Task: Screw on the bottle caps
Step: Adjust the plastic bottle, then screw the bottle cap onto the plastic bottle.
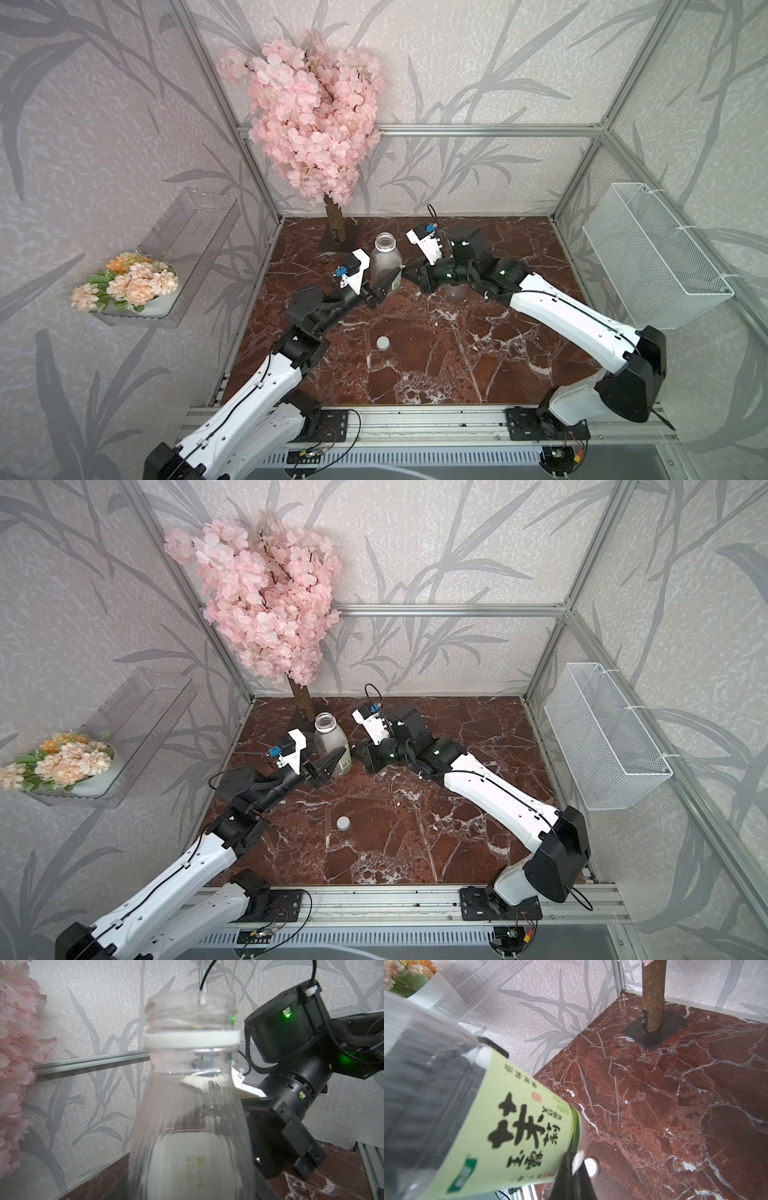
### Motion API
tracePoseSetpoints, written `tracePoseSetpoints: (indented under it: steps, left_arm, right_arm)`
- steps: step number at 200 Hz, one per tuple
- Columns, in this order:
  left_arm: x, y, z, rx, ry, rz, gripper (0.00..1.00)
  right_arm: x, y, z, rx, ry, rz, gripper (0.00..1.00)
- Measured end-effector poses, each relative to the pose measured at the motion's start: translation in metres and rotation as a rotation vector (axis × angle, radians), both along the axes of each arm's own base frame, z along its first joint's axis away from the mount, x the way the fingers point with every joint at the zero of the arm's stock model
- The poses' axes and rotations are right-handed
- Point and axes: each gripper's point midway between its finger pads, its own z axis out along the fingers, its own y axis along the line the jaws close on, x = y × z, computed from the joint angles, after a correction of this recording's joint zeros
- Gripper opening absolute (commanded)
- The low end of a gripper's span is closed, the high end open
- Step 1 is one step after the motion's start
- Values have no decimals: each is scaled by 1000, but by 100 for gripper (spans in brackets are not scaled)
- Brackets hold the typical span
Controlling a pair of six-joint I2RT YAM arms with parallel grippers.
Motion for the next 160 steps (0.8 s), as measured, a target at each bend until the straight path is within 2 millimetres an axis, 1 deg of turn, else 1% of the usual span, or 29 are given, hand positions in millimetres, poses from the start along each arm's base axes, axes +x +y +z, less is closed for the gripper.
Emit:
tracePoseSetpoints:
  steps: [36, 47, 65, 78, 95, 109, 122, 132, 160]
  left_arm:
    - [1, 1, 0, 1, 0, 9, 58]
    - [1, 3, 0, 9, -4, 21, 58]
    - [1, 7, 0, 21, -13, 47, 59]
    - [0, 14, 2, 28, -24, 86, 59]
    - [-1, 26, 8, 40, -53, 148, 58]
    - [-1, 35, 9, 56, -72, 203, 58]
    - [0, 43, 7, 77, -80, 248, 57]
    - [1, 48, 4, 96, -82, 280, 58]
    - [2, 62, 0, 141, -87, 360, 57]
  right_arm:
    - [1, -1, 0, -5, -9, -13, 3]
    - [2, -3, 4, -3, -18, -23, 3]
    - [3, -15, 15, 6, -38, -46, 5]
    - [4, -30, 25, -2, -60, -70, 8]
    - [5, -48, 36, -55, -86, -89, 10]
    - [1, -56, 39, -107, -102, -79, 14]
    - [-7, -60, 32, -169, -106, -50, 17]
    - [-15, -63, 19, -225, -89, -26, 21]
    - [-33, -65, -26, -378, -26, 52, 43]
